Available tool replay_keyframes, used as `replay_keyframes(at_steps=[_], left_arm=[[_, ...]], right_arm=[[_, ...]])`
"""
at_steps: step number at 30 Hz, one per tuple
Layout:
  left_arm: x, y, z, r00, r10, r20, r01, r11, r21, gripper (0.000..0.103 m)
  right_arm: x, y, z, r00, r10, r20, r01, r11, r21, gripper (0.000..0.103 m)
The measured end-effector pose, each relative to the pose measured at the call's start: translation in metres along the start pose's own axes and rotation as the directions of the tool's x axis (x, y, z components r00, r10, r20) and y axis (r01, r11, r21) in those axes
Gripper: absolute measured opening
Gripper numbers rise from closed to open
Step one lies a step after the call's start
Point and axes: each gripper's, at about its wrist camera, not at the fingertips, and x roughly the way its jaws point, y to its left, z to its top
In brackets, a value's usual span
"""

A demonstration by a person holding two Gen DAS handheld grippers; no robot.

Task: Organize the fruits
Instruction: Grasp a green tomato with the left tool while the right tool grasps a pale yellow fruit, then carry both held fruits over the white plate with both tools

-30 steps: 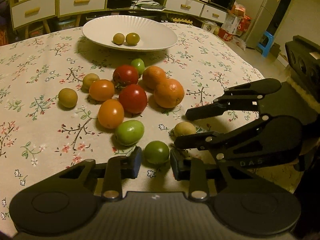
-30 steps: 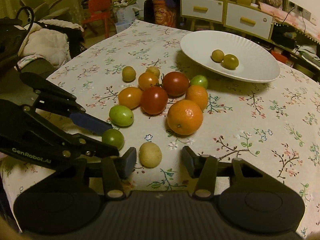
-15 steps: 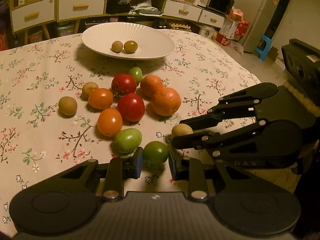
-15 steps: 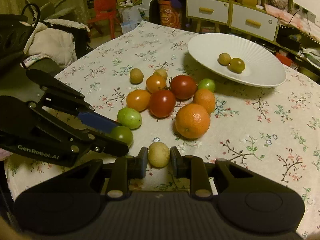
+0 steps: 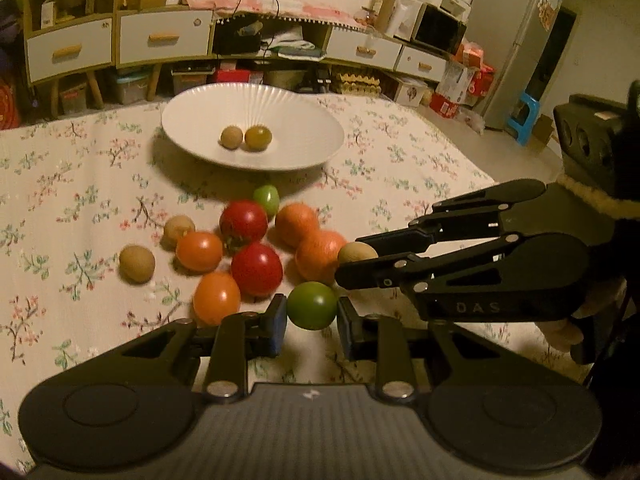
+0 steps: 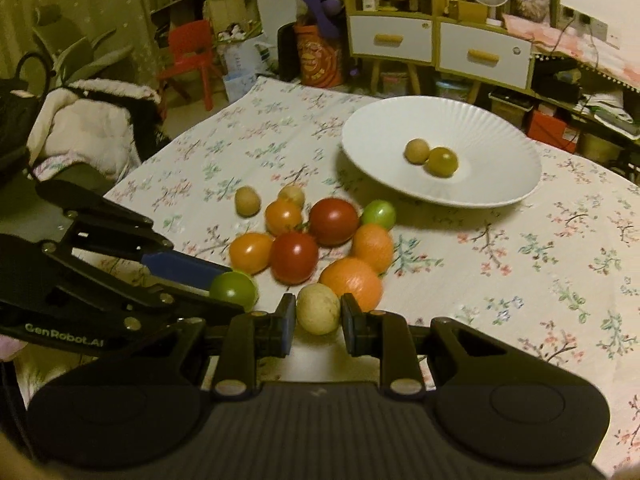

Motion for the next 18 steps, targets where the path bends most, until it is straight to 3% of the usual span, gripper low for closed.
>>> replay_keyframes(at_steps=[18], left_arm=[[0.014,0.011,0.037,0.998,0.05,0.049,-0.047,0.997,-0.065,0.03]], right_arm=[[-0.008,-0.047,0.039,0.994,-0.06,0.093,0.049,0.993,0.111,0.022]])
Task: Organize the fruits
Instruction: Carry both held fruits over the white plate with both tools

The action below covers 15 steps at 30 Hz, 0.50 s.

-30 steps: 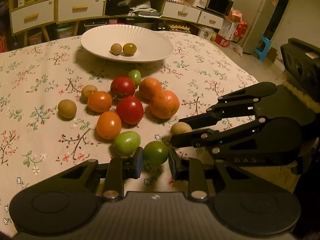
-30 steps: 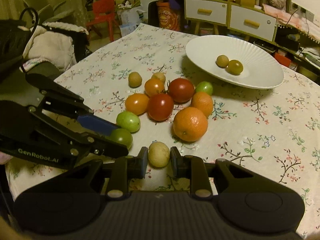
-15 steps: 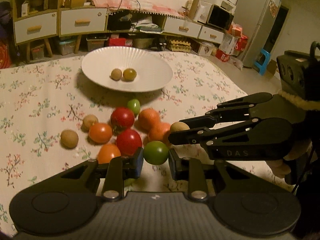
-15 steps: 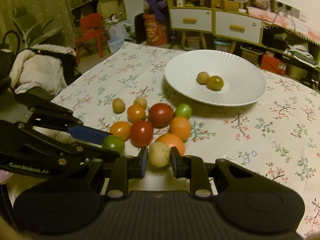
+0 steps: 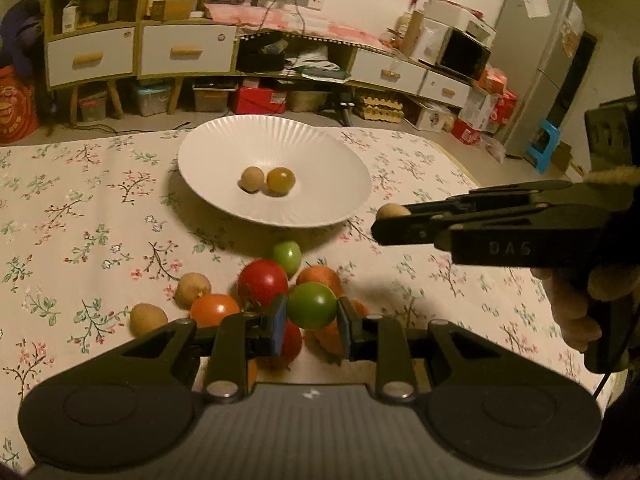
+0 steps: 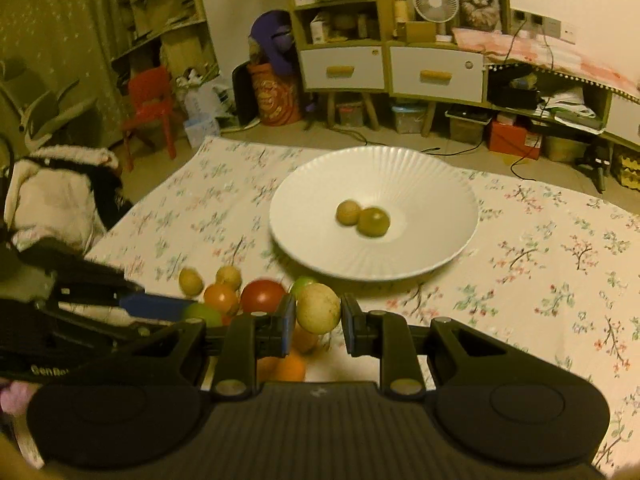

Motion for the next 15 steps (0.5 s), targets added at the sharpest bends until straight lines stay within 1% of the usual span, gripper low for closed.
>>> replay_keyframes(at_steps=[7,11,15], left_arm=[[0.008,0.002,0.028,0.999,0.028,0.041,-0.029,1.0,0.012,0.03],[0.026,0.002,0.047,0.998,0.04,0.043,-0.041,0.999,0.021,0.03],[0.049,0.003,0.058,0.998,0.051,0.029,-0.052,0.998,0.023,0.03]], right_arm=[[0.018,-0.012,0.021,1.0,-0.021,0.014,0.021,1.0,0.021,0.022],[0.035,-0.02,0.03,0.999,-0.037,0.007,0.037,0.999,0.039,0.022],[0.051,-0.029,0.039,0.998,-0.06,-0.008,0.061,0.997,0.049,0.022]])
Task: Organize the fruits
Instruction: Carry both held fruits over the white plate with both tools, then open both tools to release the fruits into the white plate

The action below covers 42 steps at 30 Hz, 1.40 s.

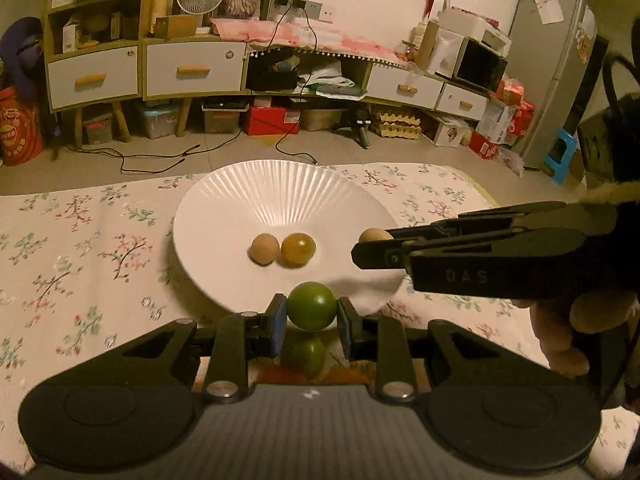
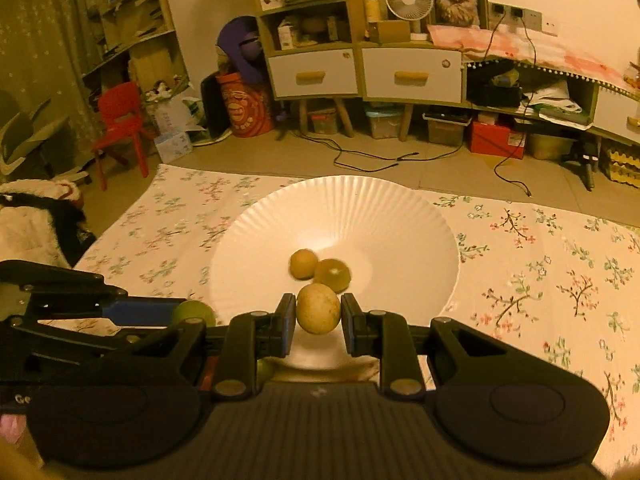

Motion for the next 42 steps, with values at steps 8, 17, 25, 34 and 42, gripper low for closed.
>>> replay_keyframes(at_steps=[8,17,25,34,42], left_arm=[[0.036,0.004,0.006,0.999,0.028,-0.045,-0.029,0.999,-0.017,0.03],[0.047,0.006,0.012,0.998,0.048,-0.049,-0.048,0.999,0.003,0.03],[0.05,0.009,0.015,0.997,0.055,-0.047,-0.055,0.998,-0.002,0.03],[0.046,0.013,0.016,0.998,0.056,-0.042,-0.057,0.998,-0.018,0.031],[0.037,0.015,0.015,0.999,0.042,-0.028,-0.043,0.999,-0.013,0.039]], right_arm=[[0.027,-0.022,0.011,0.999,-0.036,-0.038,0.039,0.997,0.063,0.022],[0.047,-0.031,0.015,0.995,-0.078,-0.069,0.083,0.994,0.066,0.022],[0.06,-0.024,0.022,0.994,-0.086,-0.071,0.089,0.995,0.048,0.022],[0.064,-0.015,0.022,0.992,-0.097,-0.085,0.1,0.995,0.026,0.023],[0.056,-0.008,0.025,0.993,-0.102,-0.06,0.102,0.995,0.002,0.041]])
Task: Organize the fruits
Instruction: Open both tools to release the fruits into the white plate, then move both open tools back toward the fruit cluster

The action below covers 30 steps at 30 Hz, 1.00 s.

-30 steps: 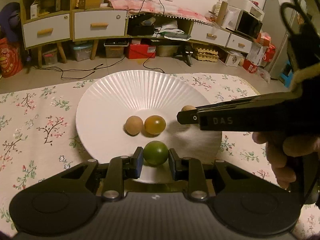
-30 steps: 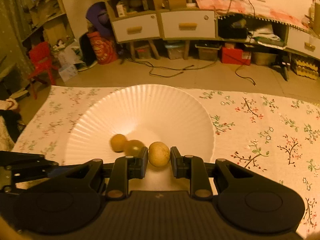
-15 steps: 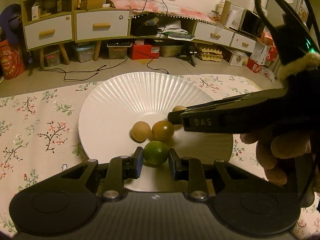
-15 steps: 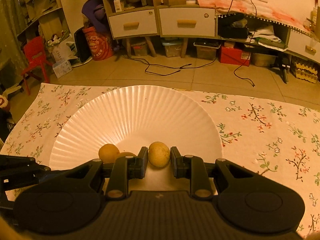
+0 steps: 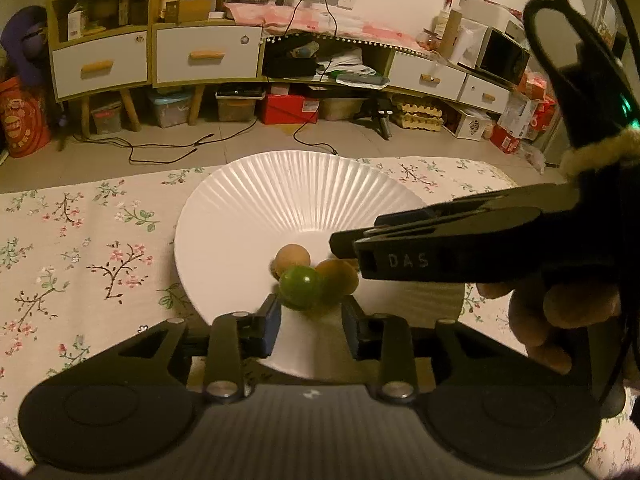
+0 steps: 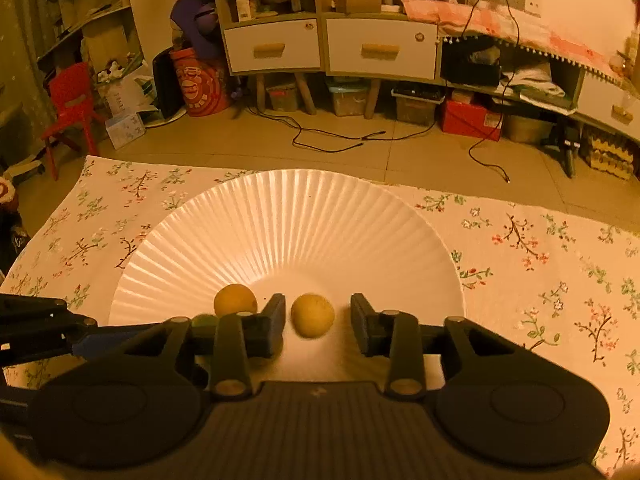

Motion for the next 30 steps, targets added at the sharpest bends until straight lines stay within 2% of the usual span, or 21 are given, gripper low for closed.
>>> replay_keyframes(at_steps=[2,10,25,30], left_arm=[[-0.002,-0.002,0.0,1.0,0.005,0.002,-0.005,1.0,0.012,0.042],[-0.025,-0.009,-0.012,1.0,0.004,0.025,-0.005,0.999,0.048,0.056],[-0.064,-0.019,-0.04,1.0,-0.004,0.025,0.003,0.998,0.058,0.073],[-0.073,-0.021,-0.049,1.0,-0.01,0.025,0.009,0.999,0.054,0.083]], right_arm=[[-0.004,0.001,0.001,1.0,0.005,0.012,-0.005,1.0,0.002,0.047],[-0.027,-0.001,-0.003,0.999,0.01,0.053,-0.01,1.0,0.014,0.056],[-0.072,-0.006,-0.041,0.997,0.001,0.075,-0.002,1.0,0.019,0.062],[-0.082,-0.004,-0.055,0.997,0.014,0.074,-0.017,0.999,0.038,0.063]])
